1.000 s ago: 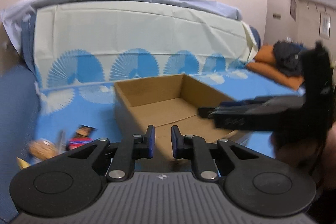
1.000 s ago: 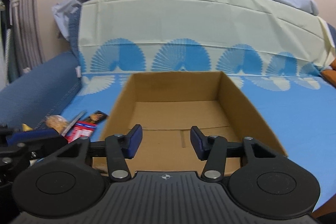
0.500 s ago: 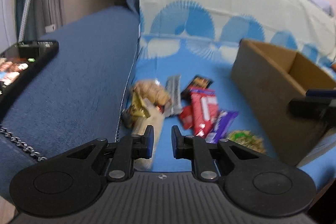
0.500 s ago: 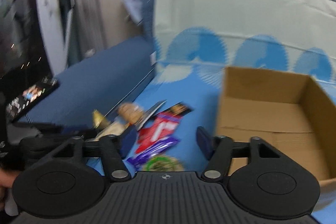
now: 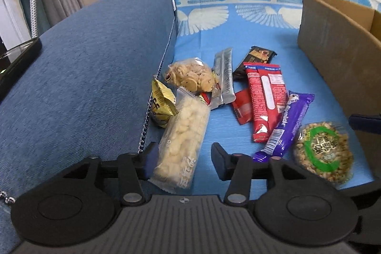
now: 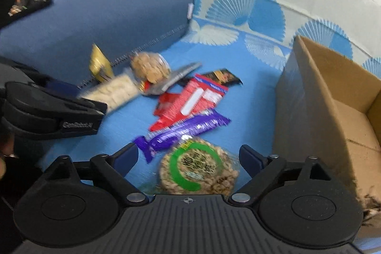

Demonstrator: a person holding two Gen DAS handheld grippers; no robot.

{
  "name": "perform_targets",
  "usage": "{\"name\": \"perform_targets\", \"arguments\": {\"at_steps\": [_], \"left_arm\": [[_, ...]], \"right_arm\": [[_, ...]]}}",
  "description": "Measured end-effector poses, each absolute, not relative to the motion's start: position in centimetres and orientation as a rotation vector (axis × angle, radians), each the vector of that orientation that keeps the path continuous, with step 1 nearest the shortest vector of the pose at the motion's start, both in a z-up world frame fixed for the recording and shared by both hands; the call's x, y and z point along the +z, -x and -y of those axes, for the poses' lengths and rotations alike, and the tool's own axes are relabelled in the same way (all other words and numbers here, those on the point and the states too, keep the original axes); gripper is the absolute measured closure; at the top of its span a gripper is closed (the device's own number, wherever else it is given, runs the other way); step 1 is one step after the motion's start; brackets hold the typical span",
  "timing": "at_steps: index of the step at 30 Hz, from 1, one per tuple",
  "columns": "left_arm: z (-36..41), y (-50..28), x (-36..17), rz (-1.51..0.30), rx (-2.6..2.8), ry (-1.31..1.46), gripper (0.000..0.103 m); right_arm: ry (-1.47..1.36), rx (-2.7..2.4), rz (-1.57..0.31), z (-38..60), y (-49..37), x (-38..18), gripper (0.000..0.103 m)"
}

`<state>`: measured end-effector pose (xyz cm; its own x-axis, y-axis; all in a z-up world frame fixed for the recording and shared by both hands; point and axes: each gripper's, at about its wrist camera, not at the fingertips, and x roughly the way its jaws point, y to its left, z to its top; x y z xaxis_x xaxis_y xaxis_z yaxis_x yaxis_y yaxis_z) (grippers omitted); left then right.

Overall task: Organize snacks
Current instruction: 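Move both tools over the snack pile beside the box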

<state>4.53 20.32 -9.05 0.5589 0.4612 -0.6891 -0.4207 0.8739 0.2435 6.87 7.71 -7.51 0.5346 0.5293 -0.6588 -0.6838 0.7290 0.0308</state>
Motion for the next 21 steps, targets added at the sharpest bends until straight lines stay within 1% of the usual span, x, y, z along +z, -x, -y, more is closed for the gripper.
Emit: {"name": "perform_targets", "arguments": {"at_steps": [4, 13, 16, 17, 20, 21], "left_arm": [[-20.1, -5.0, -9.4, -0.842, 0.53, -0.069, 0.042], [-20.2, -5.2, -9.6, -0.844, 0.531, -0.068, 0.041], [-20.2, -5.2, -9.6, -0.844, 0.531, -0.068, 0.039], [-20.2, -5.2, -9.6, -0.844, 0.531, -0.068, 0.039], [-20.0, -5.5, -9.9, -0.847, 0.53, -0.072, 0.035], [-20.0, -5.6, -10.0, -0.85, 0.53, -0.075, 0.032]], "right_arm": [[0.29, 0.721, -0.722, -8.4, -7.4, -9.1, 0.011], [0.31, 0.718, -0.728, -8.8, -7.6, -9.6, 0.012], [0.313, 0.709, -0.715, -8.7, -7.6, -9.6, 0.017], [0.314, 0.702, -0.709, -8.6, -7.6, -9.6, 0.021], [0.305, 0.7, -0.699, -8.3, -7.7, -9.6, 0.025], [0.307, 0.705, -0.694, -8.3, -7.6, -9.6, 0.04]]}}
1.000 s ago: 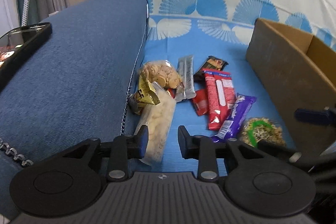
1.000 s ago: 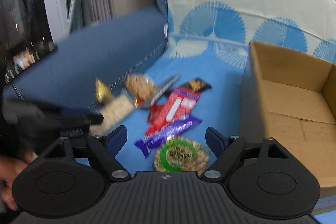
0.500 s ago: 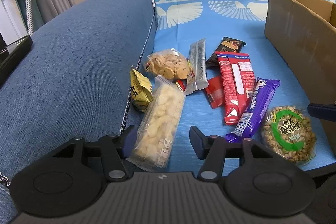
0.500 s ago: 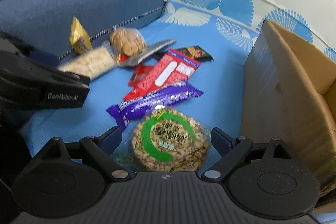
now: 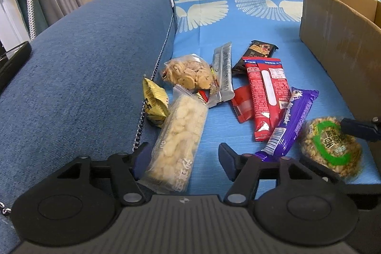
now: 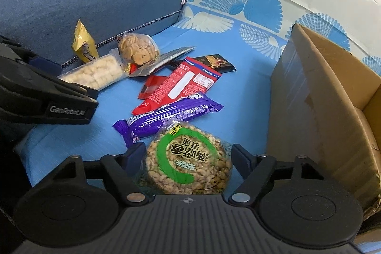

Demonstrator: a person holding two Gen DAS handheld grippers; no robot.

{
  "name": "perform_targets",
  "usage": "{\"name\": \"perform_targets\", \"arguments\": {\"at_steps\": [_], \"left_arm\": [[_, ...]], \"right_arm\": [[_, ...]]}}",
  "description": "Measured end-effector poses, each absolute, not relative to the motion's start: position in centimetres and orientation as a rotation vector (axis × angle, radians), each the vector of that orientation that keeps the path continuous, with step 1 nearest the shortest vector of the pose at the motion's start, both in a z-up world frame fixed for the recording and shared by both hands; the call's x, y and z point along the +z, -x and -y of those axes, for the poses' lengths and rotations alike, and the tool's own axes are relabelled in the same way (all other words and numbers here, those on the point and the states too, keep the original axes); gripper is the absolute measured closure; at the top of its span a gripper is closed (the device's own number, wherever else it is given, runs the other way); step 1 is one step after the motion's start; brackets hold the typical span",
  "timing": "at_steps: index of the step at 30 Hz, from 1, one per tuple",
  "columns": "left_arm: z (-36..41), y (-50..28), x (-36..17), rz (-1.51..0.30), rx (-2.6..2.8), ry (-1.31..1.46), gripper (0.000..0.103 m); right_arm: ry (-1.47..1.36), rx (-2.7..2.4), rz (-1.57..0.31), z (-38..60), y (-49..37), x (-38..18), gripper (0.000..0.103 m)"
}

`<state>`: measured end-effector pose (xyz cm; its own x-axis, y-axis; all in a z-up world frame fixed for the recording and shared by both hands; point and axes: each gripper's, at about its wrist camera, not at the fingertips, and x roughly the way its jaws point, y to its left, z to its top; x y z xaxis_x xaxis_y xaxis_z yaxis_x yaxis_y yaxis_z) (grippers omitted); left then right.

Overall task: Organize snacks
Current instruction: 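Move both tools over the snack pile beside the box, then grasp the clear bag of white puffs with left tool while right grasps green-labelled nut pack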

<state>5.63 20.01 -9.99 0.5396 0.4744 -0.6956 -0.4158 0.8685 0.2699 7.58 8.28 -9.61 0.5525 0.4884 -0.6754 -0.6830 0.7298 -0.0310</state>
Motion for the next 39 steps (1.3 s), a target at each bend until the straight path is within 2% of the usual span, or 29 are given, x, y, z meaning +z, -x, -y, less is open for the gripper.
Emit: {"name": "perform_targets", "arguments": {"at_steps": [1, 2, 5, 7, 9, 13, 15, 17, 19, 20, 25, 26, 27, 28, 34, 35, 37, 38, 39], "left_arm": [[-19.9, -5.8, -10.1, -0.853, 0.529, -0.08, 0.029], [-19.8, -6.0, -10.3, -0.857, 0.528, -0.086, 0.027], [-19.6, -6.5, -10.8, -0.87, 0.534, -0.107, 0.022], [-19.7, -6.8, -11.0, -0.877, 0.545, -0.116, 0.021], [-19.6, -7.2, -11.3, -0.89, 0.558, -0.13, 0.021], [-19.6, -7.9, -11.9, -0.915, 0.582, -0.156, 0.022], [-19.7, -8.1, -12.1, -0.918, 0.595, -0.159, 0.025], [-20.0, -8.2, -12.1, -0.919, 0.607, -0.145, 0.036], [-20.9, -8.1, -12.1, -0.923, 0.628, -0.102, 0.056], [-21.4, -7.9, -12.0, -0.921, 0.63, -0.068, 0.057], [-22.2, -6.8, -11.0, -0.869, 0.583, 0.032, 0.062], [-22.4, -6.5, -10.7, -0.852, 0.571, 0.054, 0.062], [-22.5, -6.2, -10.5, -0.837, 0.556, 0.079, 0.063], [-22.7, -5.8, -10.2, -0.823, 0.533, 0.113, 0.063], [-24.0, -4.3, -9.6, -0.843, 0.348, 0.299, 0.063], [-24.0, -4.1, -9.6, -0.858, 0.32, 0.327, 0.063], [-23.9, -3.3, -9.4, -0.854, 0.301, 0.364, 0.063], [-23.8, -2.9, -9.2, -0.845, 0.292, 0.377, 0.063], [-23.7, -2.8, -9.1, -0.84, 0.285, 0.383, 0.063]], "right_arm": [[0.31, 0.722, -0.688, -8.3, -7.5, -9.6, 0.041], [0.331, 0.726, -0.668, -8.4, -7.1, -9.5, 0.047], [0.371, 0.738, -0.647, -8.7, -6.6, -9.6, 0.047], [0.384, 0.726, -0.64, -8.7, -6.5, -9.5, 0.041], [0.393, 0.697, -0.618, -8.7, -6.4, -9.3, 0.023], [0.448, 0.669, -0.602, -8.9, -6.3, -9.8, 0.022], [0.47, 0.676, -0.641, -9.1, -6.5, -10.5, 0.029], [0.478, 0.68, -0.62, -9.2, -6.2, -10.6, 0.043], [0.498, 0.699, -0.59, -9.3, -5.8, -10.4, 0.051], [0.5, 0.709, -0.576, -9.3, -5.7, -10.3, 0.056], [0.537, 0.744, -0.531, -9.2, -4.5, -10.4, 0.057], [0.539, 0.752, -0.524, -9.2, -4.2, -10.4, 0.064], [0.539, 0.763, -0.505, -9.1, -3.9, -10.2, 0.076], [0.548, 0.778, -0.482, -9.1, -3.4, -9.9, 0.103], [0.513, 0.92, -0.499, -9.0, -1.2, -8.8, 0.103], [0.498, 0.928, -0.504, -8.9, -0.9, -8.6, 0.103], [0.465, 0.891, -0.499, -8.6, -0.7, -8.0, 0.084], [0.446, 0.849, -0.499, -8.5, -0.9, -7.7, 0.051], [0.421, 0.808, -0.507, -8.3, -1.3, -7.6, 0.027]]}}
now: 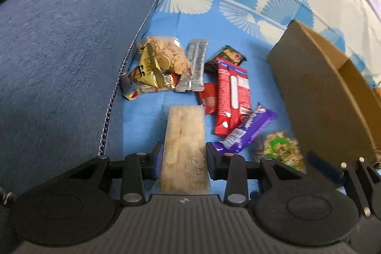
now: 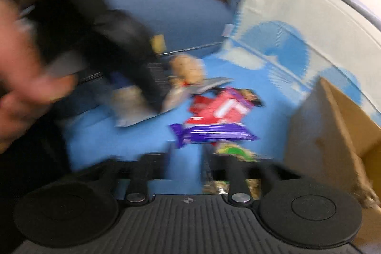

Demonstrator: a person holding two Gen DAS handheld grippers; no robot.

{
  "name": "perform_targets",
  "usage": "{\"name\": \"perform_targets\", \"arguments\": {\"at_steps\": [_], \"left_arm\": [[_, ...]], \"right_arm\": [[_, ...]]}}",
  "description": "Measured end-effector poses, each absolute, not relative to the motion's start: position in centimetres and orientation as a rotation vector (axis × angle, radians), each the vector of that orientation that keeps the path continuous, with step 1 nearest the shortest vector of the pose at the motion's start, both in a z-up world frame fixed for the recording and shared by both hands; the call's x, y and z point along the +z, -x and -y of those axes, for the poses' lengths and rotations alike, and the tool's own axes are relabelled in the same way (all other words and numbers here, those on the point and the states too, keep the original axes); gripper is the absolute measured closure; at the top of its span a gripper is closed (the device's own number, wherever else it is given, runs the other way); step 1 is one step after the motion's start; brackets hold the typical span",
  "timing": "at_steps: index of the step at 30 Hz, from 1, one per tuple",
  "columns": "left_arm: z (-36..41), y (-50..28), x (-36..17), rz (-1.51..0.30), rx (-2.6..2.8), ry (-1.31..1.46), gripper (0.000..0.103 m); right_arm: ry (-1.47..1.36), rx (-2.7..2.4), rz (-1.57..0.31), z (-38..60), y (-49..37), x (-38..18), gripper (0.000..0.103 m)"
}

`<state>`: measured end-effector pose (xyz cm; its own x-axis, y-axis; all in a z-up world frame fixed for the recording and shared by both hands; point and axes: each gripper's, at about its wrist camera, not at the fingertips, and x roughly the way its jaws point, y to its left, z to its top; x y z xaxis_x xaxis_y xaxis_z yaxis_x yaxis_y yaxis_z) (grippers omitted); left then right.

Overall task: Organize snacks
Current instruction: 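Grasp the clear bag of white puffs with left tool while right grasps green-labelled nut pack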

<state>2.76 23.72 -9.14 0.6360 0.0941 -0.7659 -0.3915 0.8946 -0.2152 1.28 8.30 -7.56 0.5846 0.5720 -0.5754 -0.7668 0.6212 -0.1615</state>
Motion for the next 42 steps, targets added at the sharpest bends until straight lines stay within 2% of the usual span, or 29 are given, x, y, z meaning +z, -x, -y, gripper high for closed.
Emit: {"name": "perform_targets", "arguments": {"at_steps": [1, 8, 11, 13, 16, 21, 23, 25, 32, 42], "left_arm": [[-23.5, -2.6, -9.1, -0.839, 0.284, 0.383, 0.063], [-23.9, -3.2, -9.6, -0.862, 0.288, 0.398, 0.062], [-24.0, -3.2, -9.6, -0.865, 0.284, 0.394, 0.056], [-23.9, -3.3, -9.7, -0.871, 0.283, 0.389, 0.05], [-24.0, -3.7, -10.1, -0.898, 0.277, 0.39, 0.047], [-24.1, -4.2, -10.5, -0.924, 0.275, 0.389, 0.043], [-24.1, -4.3, -10.6, -0.928, 0.276, 0.389, 0.043], [-24.1, -4.3, -10.6, -0.932, 0.277, 0.389, 0.043], [-24.1, -4.2, -10.5, -0.926, 0.283, 0.387, 0.043], [-24.0, -4.0, -10.5, -0.931, 0.273, 0.385, 0.043]], "right_arm": [[0.386, 0.762, -0.521, -8.1, -1.7, -7.4, 0.023], [0.12, 0.517, -0.742, -7.4, -4.0, -8.4, 0.02], [0.038, 0.378, -0.786, -7.2, -4.6, -9.2, 0.011], [-0.012, 0.328, -0.836, -7.1, -5.5, -9.7, 0.01], [-0.08, 0.259, -0.894, -7.4, -7.3, -10.7, 0.005], [-0.112, 0.195, -0.899, -7.9, -7.4, -11.0, 0.006], [-0.117, 0.187, -0.907, -8.1, -7.5, -11.1, 0.01], [-0.113, 0.171, -0.903, -8.0, -7.5, -10.9, 0.022], [-0.053, 0.218, -0.872, -8.4, -6.0, -9.9, 0.025], [0.038, 0.379, -0.948, -6.7, -2.2, -8.4, 0.023]]}}
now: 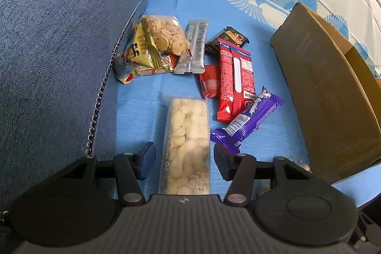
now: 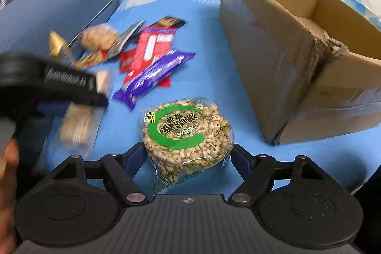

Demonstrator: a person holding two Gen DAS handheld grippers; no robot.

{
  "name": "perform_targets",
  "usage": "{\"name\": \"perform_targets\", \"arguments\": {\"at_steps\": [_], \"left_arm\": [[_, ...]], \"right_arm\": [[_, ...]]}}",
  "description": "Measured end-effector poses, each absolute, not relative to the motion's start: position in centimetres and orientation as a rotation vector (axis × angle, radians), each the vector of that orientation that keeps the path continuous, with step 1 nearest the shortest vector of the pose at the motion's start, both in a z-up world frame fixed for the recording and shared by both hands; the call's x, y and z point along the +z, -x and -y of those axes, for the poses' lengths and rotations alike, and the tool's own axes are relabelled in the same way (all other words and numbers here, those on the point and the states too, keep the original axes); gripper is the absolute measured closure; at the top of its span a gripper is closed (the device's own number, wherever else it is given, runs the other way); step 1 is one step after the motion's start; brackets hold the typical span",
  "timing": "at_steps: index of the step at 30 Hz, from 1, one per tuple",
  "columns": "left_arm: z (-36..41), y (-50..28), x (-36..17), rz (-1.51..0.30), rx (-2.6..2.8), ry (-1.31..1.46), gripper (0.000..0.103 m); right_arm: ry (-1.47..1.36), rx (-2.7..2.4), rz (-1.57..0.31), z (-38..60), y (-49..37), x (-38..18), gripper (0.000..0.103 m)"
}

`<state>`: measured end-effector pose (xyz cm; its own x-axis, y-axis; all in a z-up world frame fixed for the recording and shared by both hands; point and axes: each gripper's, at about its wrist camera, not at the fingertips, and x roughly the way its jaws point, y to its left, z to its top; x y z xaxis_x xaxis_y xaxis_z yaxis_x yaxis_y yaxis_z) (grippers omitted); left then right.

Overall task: Organize snacks
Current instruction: 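Grasp the clear bag of white puffs with left tool while right grasps green-labelled nut pack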

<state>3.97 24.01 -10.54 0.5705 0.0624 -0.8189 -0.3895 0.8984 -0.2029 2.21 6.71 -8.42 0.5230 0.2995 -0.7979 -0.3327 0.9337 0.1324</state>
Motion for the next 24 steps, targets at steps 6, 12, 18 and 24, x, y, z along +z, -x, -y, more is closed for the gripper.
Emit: {"name": "perform_targets", "arguments": {"at_steps": [6, 12, 18, 24], "left_arm": [[-23.9, -4.3, -10.8, -0.95, 0.269, 0.379, 0.043], [-23.2, -4.8, -11.0, -0.969, 0.264, 0.329, 0.04], [-22.5, -5.1, -11.1, -0.971, 0.288, 0.27, 0.05], [-22.5, -4.9, -10.9, -0.947, 0.284, 0.275, 0.063]], "right_arm": [[0.14, 0.43, -0.862, -6.6, -2.4, -8.1, 0.009], [0.212, 0.54, -0.903, -7.4, -4.1, -10.2, 0.008], [0.196, 0.574, -0.894, -7.2, -4.1, -10.0, 0.021], [0.209, 0.603, -0.827, -7.1, -3.4, -9.0, 0.022]]}}
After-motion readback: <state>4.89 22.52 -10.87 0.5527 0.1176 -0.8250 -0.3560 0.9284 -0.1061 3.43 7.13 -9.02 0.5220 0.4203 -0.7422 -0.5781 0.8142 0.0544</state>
